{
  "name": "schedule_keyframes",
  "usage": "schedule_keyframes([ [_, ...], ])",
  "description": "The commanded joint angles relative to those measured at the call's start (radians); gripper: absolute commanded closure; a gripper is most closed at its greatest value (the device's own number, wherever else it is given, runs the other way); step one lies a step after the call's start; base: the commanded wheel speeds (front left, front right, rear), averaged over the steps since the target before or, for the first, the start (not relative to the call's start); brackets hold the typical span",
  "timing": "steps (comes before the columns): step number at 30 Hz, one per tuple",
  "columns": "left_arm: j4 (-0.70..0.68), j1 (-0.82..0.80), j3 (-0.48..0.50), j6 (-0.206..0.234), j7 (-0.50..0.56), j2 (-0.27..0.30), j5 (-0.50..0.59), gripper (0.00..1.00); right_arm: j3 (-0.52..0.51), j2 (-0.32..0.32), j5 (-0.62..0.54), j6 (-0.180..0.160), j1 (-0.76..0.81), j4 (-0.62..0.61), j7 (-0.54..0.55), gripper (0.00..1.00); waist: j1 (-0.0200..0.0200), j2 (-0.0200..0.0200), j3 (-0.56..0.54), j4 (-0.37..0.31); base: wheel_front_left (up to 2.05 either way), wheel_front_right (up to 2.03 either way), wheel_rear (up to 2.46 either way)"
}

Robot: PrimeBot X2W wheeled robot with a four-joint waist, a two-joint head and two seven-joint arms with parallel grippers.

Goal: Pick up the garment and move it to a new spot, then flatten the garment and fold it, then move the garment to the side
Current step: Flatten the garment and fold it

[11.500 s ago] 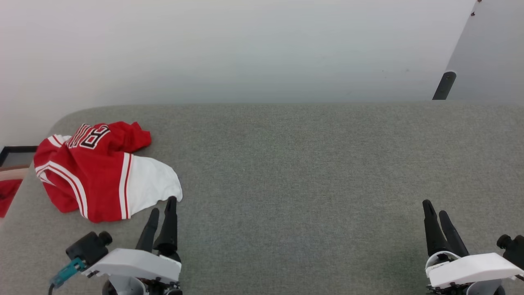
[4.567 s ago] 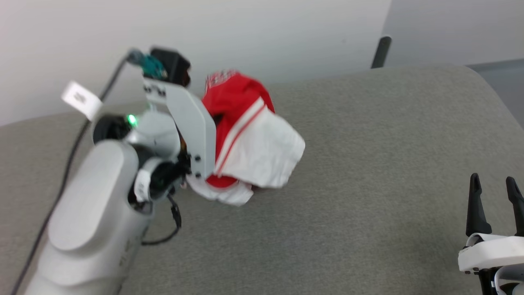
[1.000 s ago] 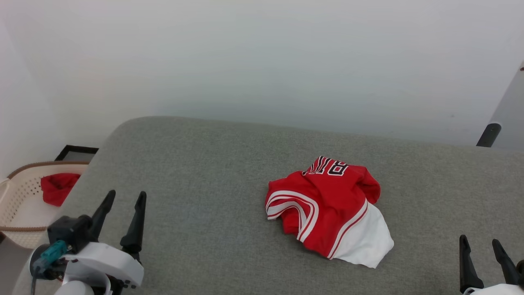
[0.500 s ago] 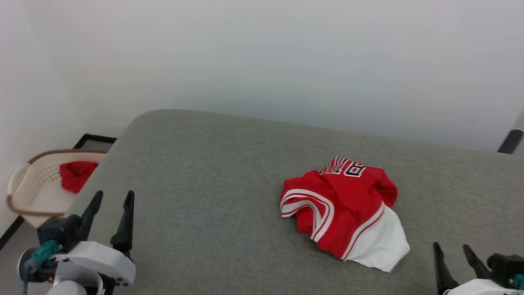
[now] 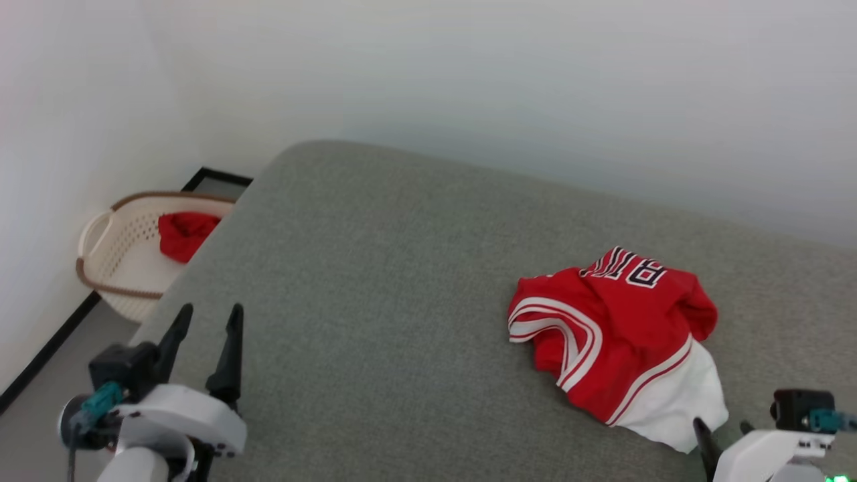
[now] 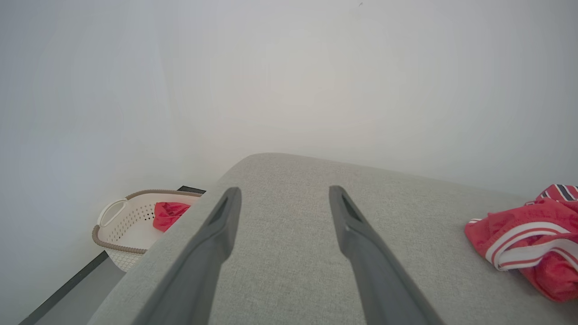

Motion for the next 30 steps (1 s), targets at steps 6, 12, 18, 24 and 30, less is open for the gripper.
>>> schedule_keyframes([
  [6,0.008,-0.043,0.003,-0.009,-0.004,-0.033,0.02,0.0,-0.03,0.001,-0.018,0.0,-0.076,0.042,0.054,0.0,0.0,0.0,0.078,0.043,0.0,0.0,0.0],
  [12,0.023,-0.058,0.015,-0.024,-0.003,-0.055,0.039,0.0,-0.042,0.001,0.01,0.0,-0.125,0.121,0.102,0.0,0.0,0.0,0.09,0.046,0.0,0.0,0.0],
  [18,0.039,-0.066,0.031,-0.035,-0.003,-0.071,0.051,0.0,-0.037,0.004,0.03,0.0,-0.148,0.189,0.145,1.0,0.0,0.0,0.092,0.039,0.0,0.0,0.0],
  [24,0.052,-0.062,0.053,-0.047,-0.003,-0.081,0.066,0.0,-0.042,0.003,0.037,0.0,-0.188,0.206,0.148,1.0,0.0,0.0,0.084,0.025,0.0,0.0,0.0],
  [30,0.049,-0.043,0.077,-0.052,-0.003,-0.083,0.08,0.0,-0.047,0.001,0.051,0.0,-0.23,0.154,0.154,1.0,0.0,0.0,0.065,-0.008,0.0,0.0,0.0],
])
